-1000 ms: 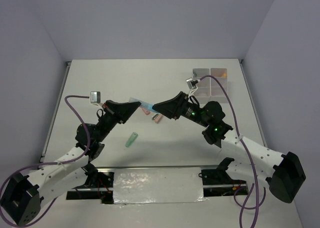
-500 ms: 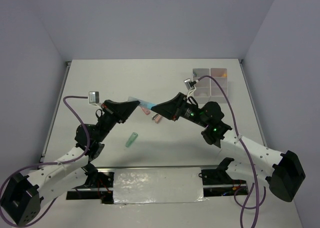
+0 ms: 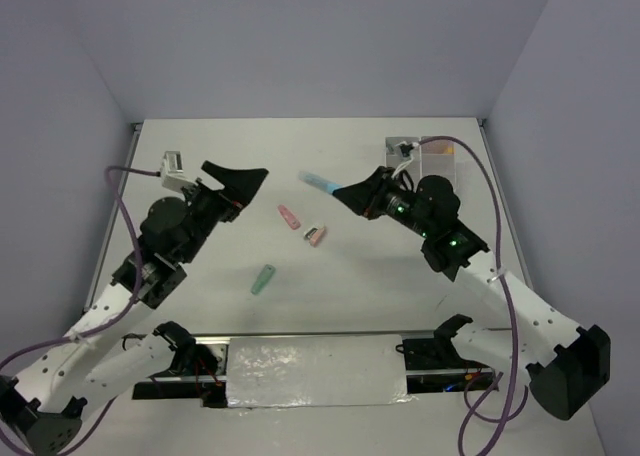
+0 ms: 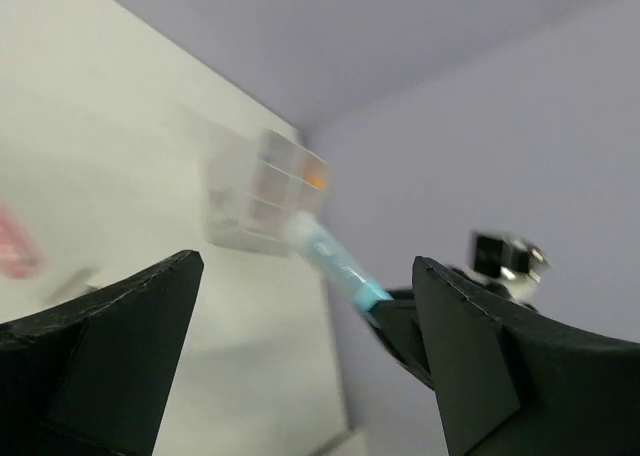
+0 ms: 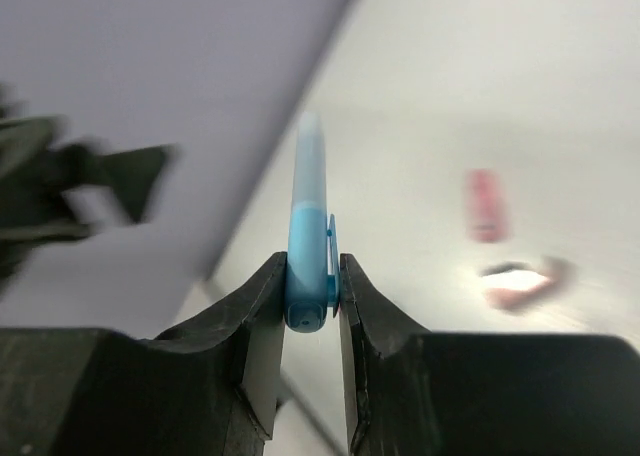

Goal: Sort the stationery into containers
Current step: Place the pen in the storage box.

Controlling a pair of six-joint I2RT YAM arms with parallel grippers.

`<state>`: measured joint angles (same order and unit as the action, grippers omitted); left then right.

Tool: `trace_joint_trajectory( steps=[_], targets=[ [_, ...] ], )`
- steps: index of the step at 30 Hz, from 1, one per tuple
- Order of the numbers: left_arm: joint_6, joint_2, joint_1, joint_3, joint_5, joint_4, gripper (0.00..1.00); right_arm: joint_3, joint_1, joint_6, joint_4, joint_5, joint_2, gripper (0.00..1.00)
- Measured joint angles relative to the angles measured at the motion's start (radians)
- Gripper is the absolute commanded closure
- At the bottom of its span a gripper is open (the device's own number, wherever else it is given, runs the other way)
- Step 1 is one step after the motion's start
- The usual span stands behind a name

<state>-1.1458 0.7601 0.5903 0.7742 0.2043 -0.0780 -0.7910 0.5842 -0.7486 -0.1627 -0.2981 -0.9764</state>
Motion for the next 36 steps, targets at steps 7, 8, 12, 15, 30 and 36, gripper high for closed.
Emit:
trace_joint_trajectory(
  steps=[7,8,12,15,30,36],
  targets=[
    [0.221,0.117,-0.071,0.308,0.200,0.515,0.01,-0.309,-0.290,0.251,0.522,0.276,-0.107,1.00],
    [0.267,0.136,-0.072,0.325,0.200,0.561,0.01,-0.353,-0.331,0.275,0.559,0.303,-0.136,1.00],
    [0.424,0.186,-0.072,0.314,0.174,0.654,0.01,-0.496,-0.466,0.340,0.691,0.410,-0.256,1.00],
    [0.522,0.170,-0.072,0.248,0.128,0.682,0.01,-0.611,-0.520,0.372,0.764,0.468,-0.374,1.00],
    [0.646,0.117,-0.072,0.188,-0.012,0.698,0.01,-0.847,-0.605,0.471,0.827,0.473,-0.715,1.00],
    [0.646,0.117,-0.072,0.184,-0.019,0.699,0.01,-0.863,-0.636,0.486,0.817,0.454,-0.764,1.00]
  ],
)
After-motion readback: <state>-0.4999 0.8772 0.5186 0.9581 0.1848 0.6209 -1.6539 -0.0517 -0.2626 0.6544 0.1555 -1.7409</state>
